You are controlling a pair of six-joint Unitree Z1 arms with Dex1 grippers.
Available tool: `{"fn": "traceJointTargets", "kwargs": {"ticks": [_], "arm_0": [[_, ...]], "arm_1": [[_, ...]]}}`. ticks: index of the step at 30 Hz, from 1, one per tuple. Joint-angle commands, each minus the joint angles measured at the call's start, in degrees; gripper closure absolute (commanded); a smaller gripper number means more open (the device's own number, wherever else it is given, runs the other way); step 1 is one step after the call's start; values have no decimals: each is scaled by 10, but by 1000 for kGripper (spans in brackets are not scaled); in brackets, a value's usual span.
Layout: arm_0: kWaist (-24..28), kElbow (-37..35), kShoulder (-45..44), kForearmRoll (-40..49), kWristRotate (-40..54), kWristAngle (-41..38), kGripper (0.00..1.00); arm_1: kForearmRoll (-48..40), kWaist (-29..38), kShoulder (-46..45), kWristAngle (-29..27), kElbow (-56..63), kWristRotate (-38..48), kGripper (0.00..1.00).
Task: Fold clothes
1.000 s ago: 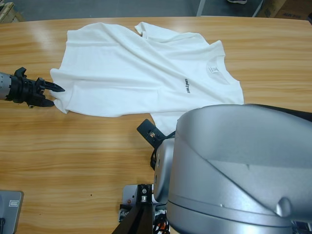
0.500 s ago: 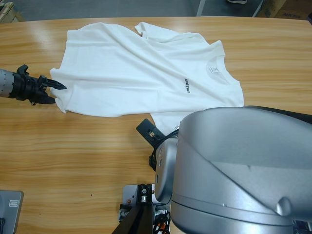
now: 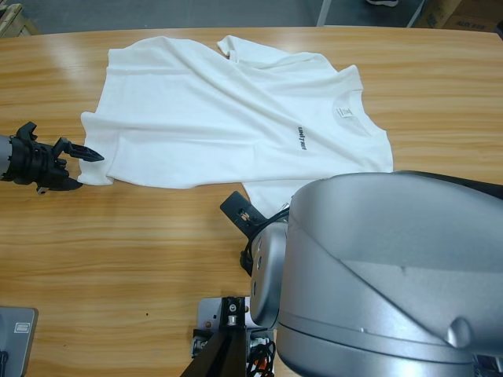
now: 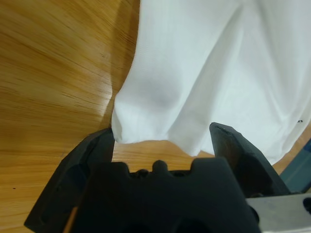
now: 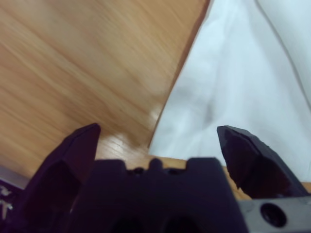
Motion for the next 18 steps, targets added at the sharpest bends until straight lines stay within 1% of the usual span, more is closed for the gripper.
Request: {"fn": "traceJointTargets", "kwargs": {"ticks": [1,2,3,4,5,6,7,11,12,13,18], "arm_0": [[-17,25,49,1,-10,31,429],[-19,25,50,-1,-10,31,524],[-20,24,51,-1,-10,32,589],[-20,25,52,-1,-10,33,610],[-20,25,52,-1,-10,36,720],[-20,27,53,-1,-9,41,804],[-20,27,57,-1,-9,42,837],[-24,26,77,-2,-10,48,845],[-25,25,79,-2,-9,50,937],[-27,24,79,-2,-9,55,1000],[-37,20,80,-1,-9,65,1000]], "arm_1": [[2,-9,50,-6,34,-8,43],[2,-9,50,-6,34,-8,47],[2,-9,50,-6,33,-8,51],[2,-9,50,-6,32,-8,55],[2,-9,50,-6,32,-8,55],[2,-9,50,-6,32,-8,55],[2,-9,50,-6,32,-8,55],[2,-9,49,-4,32,-8,55],[2,-9,49,-4,32,-7,55],[2,-9,49,-4,32,-7,55],[5,-9,47,-24,34,-7,59]]}}
